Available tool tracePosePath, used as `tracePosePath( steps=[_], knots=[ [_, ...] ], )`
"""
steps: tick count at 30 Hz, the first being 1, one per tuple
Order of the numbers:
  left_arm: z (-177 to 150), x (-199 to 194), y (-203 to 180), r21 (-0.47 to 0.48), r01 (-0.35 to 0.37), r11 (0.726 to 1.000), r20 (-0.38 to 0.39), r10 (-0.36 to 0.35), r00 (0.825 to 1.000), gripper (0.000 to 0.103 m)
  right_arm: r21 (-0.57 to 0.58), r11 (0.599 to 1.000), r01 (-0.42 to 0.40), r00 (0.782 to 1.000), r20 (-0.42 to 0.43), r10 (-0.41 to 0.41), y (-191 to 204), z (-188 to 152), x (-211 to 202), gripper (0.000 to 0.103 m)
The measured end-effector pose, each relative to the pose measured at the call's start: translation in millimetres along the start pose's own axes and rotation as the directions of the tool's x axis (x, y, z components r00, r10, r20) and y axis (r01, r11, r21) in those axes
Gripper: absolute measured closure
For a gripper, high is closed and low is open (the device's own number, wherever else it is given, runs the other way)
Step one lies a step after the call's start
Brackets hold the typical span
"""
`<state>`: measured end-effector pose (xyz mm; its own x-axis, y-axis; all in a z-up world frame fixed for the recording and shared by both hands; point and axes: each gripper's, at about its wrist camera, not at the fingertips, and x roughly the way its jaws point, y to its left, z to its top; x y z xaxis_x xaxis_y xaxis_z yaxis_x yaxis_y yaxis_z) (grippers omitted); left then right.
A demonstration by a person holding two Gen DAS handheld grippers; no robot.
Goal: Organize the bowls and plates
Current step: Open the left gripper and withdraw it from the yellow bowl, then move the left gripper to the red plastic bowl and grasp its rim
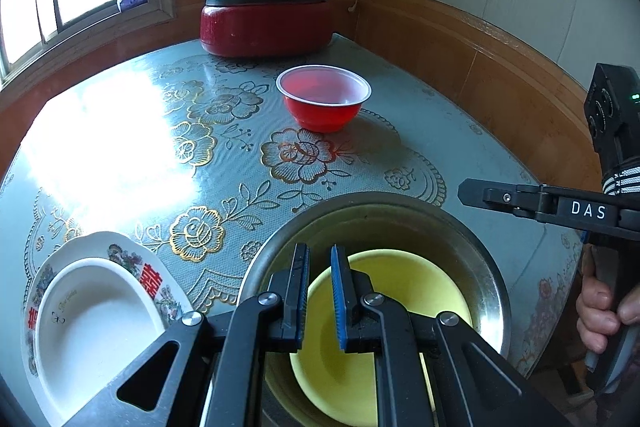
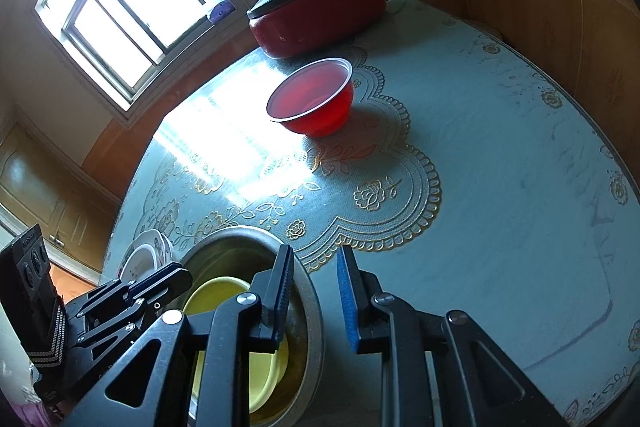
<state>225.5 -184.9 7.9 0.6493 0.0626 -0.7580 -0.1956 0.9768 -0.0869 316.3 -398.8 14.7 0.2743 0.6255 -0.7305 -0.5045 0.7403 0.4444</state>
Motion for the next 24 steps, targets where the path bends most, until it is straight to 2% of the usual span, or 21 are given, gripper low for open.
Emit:
tracePosePath(
  steps=[5, 10, 16, 24],
  knots=[
    [12.6, 11.2, -3.9, -0.012, 0.012, 1.000, -0.022, -0.012, 1.000, 0.091, 0.002, 1.000, -0.023, 1.000, -0.008, 0.023, -8.1, 12.5, 3.7, 0.080],
    [27.7, 21.5, -3.2, -0.033, 0.013, 0.999, -0.032, -0.014, 0.999, 0.088, -0.017, 0.999, -0.036, 0.999, -0.015, 0.035, -12.7, 27.5, 8.4, 0.073],
    [44.6, 35.6, 1.6, -0.048, 0.002, 0.999, -0.050, -0.004, 0.999, 0.088, -0.007, 0.999, -0.045, 0.999, -0.015, 0.045, -24.4, 46.6, 13.7, 0.073],
    [58.6, 50.7, 15.7, -0.118, 0.013, 0.993, -0.077, -0.022, 0.997, 0.088, 0.006, 0.998, -0.065, 0.997, -0.028, 0.065, -32.9, 59.5, 27.2, 0.073]
  ],
)
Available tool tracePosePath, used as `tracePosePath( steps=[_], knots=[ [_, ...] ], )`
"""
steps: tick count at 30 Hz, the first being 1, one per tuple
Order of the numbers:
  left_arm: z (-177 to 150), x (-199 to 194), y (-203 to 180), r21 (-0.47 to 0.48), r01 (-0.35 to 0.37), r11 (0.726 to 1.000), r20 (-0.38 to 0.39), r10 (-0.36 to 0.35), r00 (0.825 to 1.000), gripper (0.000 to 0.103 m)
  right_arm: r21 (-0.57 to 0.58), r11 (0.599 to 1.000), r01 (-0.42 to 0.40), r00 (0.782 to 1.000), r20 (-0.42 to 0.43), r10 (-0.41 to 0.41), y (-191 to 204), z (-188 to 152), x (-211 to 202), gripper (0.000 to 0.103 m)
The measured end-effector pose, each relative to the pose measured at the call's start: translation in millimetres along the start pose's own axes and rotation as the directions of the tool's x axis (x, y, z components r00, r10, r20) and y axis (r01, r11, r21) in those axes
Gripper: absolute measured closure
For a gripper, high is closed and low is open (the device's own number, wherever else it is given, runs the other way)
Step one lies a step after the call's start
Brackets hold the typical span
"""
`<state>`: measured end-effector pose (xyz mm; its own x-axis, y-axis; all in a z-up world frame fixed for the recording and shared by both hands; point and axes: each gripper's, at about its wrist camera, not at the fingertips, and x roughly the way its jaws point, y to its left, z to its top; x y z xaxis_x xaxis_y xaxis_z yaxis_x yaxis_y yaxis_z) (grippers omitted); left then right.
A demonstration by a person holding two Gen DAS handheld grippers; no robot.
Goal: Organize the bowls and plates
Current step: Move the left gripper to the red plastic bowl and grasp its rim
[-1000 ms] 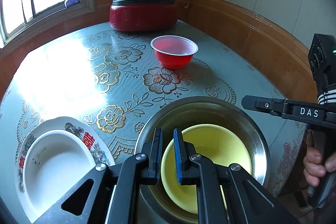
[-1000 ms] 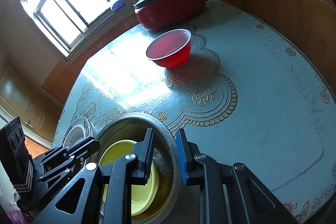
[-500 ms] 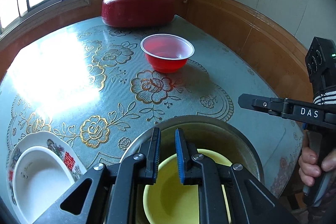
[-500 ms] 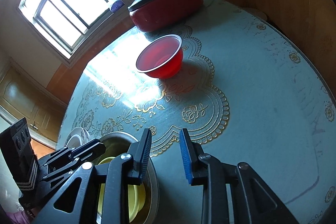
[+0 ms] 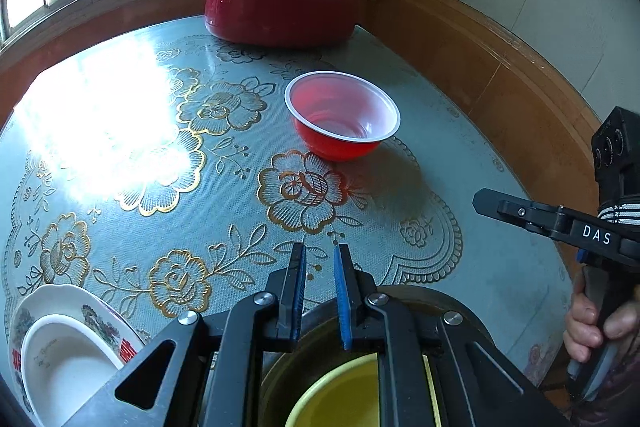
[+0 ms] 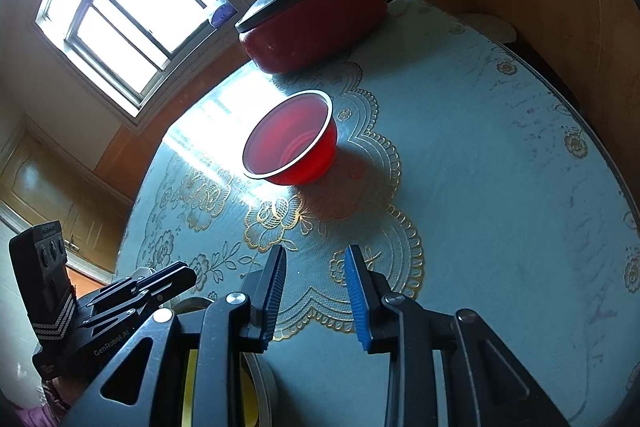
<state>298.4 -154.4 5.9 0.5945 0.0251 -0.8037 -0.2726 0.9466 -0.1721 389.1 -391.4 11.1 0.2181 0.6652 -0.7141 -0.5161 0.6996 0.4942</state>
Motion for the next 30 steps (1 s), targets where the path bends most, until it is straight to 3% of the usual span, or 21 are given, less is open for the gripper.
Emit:
tracePosePath(
  steps=[12, 19, 30],
  knots=[
    [18.9, 13.6, 6.4, -0.024, -0.009, 1.000, -0.017, 0.008, 1.000, 0.088, 0.003, 1.000, -0.015, 0.999, -0.043, 0.015, -2.5, 7.4, 23.3, 0.073],
    [44.5, 26.0, 6.6, -0.091, 0.054, 0.994, -0.038, -0.058, 0.998, 0.088, -0.004, 1.000, -0.029, 0.999, -0.029, 0.028, -0.1, 22.5, 36.2, 0.073],
    [72.1, 50.4, 14.8, -0.125, 0.078, 0.989, -0.061, -0.086, 0.994, 0.088, -0.042, 0.999, -0.022, 1.000, 0.007, 0.022, 4.0, 47.9, 45.6, 0.080]
  ],
)
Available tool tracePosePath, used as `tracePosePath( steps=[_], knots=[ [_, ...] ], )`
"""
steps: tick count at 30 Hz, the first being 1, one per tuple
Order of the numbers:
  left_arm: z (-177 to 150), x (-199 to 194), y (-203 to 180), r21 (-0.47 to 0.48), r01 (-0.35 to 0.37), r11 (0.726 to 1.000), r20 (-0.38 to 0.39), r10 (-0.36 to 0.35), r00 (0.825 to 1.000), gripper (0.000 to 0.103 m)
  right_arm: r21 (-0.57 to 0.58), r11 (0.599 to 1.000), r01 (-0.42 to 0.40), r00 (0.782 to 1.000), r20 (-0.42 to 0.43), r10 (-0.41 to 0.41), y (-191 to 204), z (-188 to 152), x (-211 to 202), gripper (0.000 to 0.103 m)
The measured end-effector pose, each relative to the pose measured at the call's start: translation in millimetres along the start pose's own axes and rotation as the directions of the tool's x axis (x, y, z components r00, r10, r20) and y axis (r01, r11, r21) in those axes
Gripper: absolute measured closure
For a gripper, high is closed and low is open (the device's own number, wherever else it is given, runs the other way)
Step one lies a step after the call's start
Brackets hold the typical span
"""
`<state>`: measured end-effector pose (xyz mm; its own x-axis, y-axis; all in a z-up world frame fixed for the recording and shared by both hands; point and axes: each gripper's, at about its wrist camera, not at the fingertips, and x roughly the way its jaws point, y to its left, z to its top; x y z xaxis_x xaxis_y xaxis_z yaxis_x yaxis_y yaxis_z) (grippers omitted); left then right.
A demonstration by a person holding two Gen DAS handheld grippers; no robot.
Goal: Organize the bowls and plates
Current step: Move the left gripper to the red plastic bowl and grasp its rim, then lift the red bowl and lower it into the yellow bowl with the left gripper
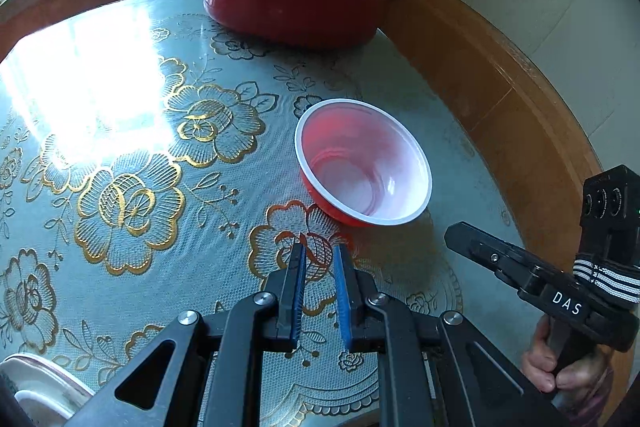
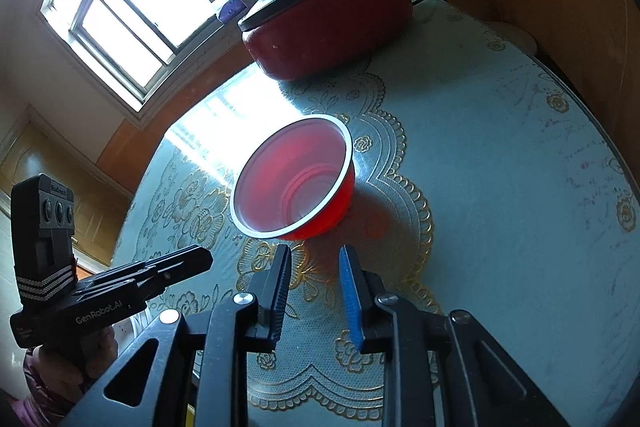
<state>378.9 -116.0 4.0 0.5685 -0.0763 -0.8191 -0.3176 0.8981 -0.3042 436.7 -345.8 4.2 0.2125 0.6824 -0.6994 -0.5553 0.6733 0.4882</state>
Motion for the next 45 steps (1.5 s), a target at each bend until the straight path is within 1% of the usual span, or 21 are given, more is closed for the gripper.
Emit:
tracePosePath(
  steps=[2, 5, 7, 11, 15, 18, 19, 20, 23, 26, 30, 39, 45],
  knots=[
    [4.2, 3.2, 0.3, -0.003, 0.008, 1.000, 0.002, -0.008, 1.000, 0.088, 0.005, 1.000, -0.009, 1.000, 0.012, 0.009, 0.8, 4.3, 0.0, 0.080],
    [10.1, 7.3, -2.7, 0.009, -0.005, 1.000, 0.014, 0.005, 1.000, 0.088, 0.021, 1.000, -0.012, 1.000, 0.017, 0.012, -2.1, 10.7, 3.5, 0.080],
    [15.1, 10.8, -3.1, 0.005, -0.002, 1.000, 0.014, 0.002, 1.000, 0.088, 0.039, 0.999, -0.019, 1.000, 0.015, 0.018, -4.8, 15.9, 8.8, 0.080],
    [25.6, 16.7, 0.3, -0.026, 0.021, 0.999, 0.020, -0.020, 1.000, 0.081, 0.065, 0.998, -0.018, 1.000, 0.005, 0.018, -9.2, 23.8, 20.6, 0.080],
    [36.6, 26.9, 3.2, -0.041, 0.020, 0.999, 0.020, -0.020, 1.000, 0.081, 0.071, 0.997, -0.007, 1.000, 0.002, 0.007, -12.2, 27.9, 31.0, 0.080],
    [40.6, 34.9, 2.4, -0.032, 0.026, 0.999, 0.004, -0.026, 1.000, 0.082, 0.066, 0.998, -0.002, 1.000, 0.000, 0.002, -14.2, 29.1, 35.2, 0.090],
    [40.5, 36.4, 0.9, -0.023, 0.032, 0.999, 0.004, -0.032, 0.999, 0.085, 0.066, 0.998, -0.001, 1.000, 0.003, 0.001, -14.4, 28.2, 35.6, 0.091],
    [39.8, 36.9, -0.6, -0.013, 0.035, 0.999, 0.007, -0.034, 0.999, 0.086, 0.060, 0.998, 0.007, 1.000, 0.006, -0.008, -14.6, 27.2, 35.2, 0.092],
    [34.8, 33.4, -3.1, -0.001, 0.044, 0.999, 0.009, -0.044, 0.999, 0.089, 0.067, 0.998, 0.017, 1.000, 0.004, -0.017, -16.7, 24.7, 32.8, 0.094],
    [27.2, 23.8, -7.1, 0.015, 0.049, 0.999, 0.020, -0.050, 0.999, 0.089, 0.080, 0.997, -0.005, 1.000, 0.000, 0.005, -19.6, 20.3, 26.0, 0.094],
    [13.8, 13.2, -13.7, 0.031, 0.039, 0.999, 0.023, -0.040, 0.999, 0.089, 0.087, 0.996, -0.009, 1.000, -0.005, 0.009, -19.2, 9.8, 18.0, 0.094],
    [-18.7, -7.3, -29.7, 0.085, -0.005, 0.996, 0.069, -0.001, 0.998, 0.089, 0.098, 0.995, -0.031, 1.000, -0.001, 0.031, -15.4, -13.3, 4.8, 0.094],
    [-37.4, -22.7, -32.9, 0.103, -0.020, 0.994, 0.104, 0.010, 0.995, 0.089, 0.083, 0.996, -0.040, 0.999, 0.005, 0.040, -5.8, -26.1, -4.8, 0.094]
  ],
)
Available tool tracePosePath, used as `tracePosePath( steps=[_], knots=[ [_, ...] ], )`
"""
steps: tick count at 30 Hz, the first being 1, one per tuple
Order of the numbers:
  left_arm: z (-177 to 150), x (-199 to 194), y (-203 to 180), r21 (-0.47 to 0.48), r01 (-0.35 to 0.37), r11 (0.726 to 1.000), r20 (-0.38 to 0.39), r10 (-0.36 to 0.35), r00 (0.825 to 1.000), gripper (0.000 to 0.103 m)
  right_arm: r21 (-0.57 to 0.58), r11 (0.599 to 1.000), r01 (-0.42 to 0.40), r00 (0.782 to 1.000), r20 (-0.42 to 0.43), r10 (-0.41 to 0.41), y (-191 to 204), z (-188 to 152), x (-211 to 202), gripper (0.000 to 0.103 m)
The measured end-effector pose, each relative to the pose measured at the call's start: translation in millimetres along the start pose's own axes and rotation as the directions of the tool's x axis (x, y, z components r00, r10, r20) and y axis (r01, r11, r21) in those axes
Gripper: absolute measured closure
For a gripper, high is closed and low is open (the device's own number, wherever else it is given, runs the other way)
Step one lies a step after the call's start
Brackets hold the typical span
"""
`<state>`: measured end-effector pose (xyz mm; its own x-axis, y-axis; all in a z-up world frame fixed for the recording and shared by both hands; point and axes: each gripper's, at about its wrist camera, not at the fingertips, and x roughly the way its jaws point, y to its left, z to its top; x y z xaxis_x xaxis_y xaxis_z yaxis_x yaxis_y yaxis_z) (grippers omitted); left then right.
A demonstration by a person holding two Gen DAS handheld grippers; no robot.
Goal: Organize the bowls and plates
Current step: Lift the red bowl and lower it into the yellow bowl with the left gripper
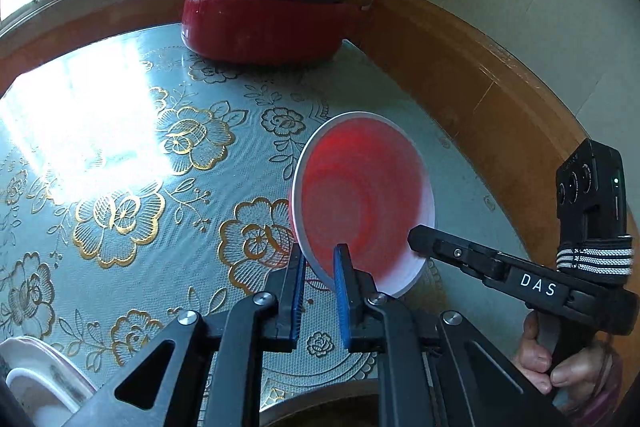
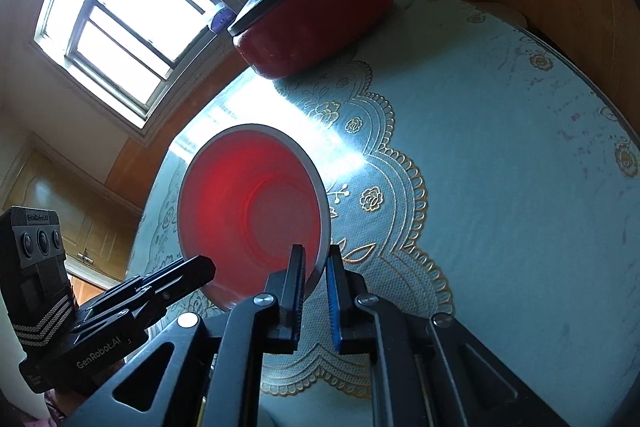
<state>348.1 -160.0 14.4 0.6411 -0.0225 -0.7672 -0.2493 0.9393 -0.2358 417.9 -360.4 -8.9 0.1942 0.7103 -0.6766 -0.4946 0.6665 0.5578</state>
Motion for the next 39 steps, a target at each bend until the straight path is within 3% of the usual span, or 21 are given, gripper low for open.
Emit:
tracePosePath(
  steps=[8, 22, 31, 39],
  knots=[
    [-23.6, -30.5, -4.3, 0.012, 0.003, 1.000, 0.040, -0.004, 0.999, 0.089, -0.025, 1.000, -0.006, 1.000, 0.015, 0.006, 16.9, -14.4, -14.0, 0.094],
    [-55.3, -72.4, 3.9, 0.028, 0.073, 0.997, 0.046, -0.074, 0.996, 0.089, -0.044, 0.999, -0.006, 1.000, 0.021, 0.007, 44.6, -45.4, -40.0, 0.094],
    [-87.6, -105.8, 22.9, 0.024, 0.153, 0.988, 0.004, -0.153, 0.988, 0.089, -0.091, 0.996, -0.015, 1.000, -0.015, 0.014, 73.2, -78.7, -56.8, 0.094],
    [-120.2, -114.8, 38.5, 0.004, 0.201, 0.980, -0.074, -0.200, 0.977, 0.089, -0.110, 0.994, -0.005, 0.995, -0.096, -0.005, 81.9, -108.9, -62.5, 0.094]
  ],
)
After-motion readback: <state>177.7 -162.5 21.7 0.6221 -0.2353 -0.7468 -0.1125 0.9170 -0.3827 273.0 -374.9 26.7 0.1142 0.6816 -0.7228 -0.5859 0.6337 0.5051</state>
